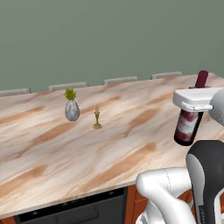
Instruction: Open the cabinet directly in front. Then move the wine and the mug to the dining counter with the candle on it.
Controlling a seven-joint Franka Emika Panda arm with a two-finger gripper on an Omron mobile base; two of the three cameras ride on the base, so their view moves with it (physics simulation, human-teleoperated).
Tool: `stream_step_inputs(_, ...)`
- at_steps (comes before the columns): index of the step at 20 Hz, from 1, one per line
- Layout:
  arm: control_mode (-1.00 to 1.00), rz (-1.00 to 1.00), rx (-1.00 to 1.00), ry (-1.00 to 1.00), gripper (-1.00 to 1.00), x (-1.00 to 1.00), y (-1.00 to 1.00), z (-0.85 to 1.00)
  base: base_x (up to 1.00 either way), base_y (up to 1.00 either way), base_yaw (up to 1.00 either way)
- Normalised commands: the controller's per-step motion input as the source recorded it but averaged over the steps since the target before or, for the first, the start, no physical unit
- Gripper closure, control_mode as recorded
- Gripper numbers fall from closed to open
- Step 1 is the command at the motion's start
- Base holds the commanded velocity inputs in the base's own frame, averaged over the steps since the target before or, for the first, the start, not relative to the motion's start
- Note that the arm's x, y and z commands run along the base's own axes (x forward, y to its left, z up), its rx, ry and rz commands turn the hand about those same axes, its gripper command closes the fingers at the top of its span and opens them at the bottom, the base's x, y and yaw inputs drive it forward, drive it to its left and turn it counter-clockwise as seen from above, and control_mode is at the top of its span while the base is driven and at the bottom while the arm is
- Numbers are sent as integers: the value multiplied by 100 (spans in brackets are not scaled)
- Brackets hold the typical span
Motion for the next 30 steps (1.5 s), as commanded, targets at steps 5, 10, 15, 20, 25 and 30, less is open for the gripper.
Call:
stream_step_inputs(5,100,0,0,0,100,0,0,0,52,0,0)
stream_step_inputs(10,100,0,0,0,100,0,0,0,16,0,0)
stream_step_inputs(15,100,0,0,0,100,0,0,0,6,0,2)
stream_step_inputs(20,100,0,0,0,100,0,0,0,17,0,22)
stream_step_inputs(25,100,0,0,0,100,0,0,0,16,0,12)
stream_step_inputs(30,-100,0,0,0,100,0,0,0,0,0,0)
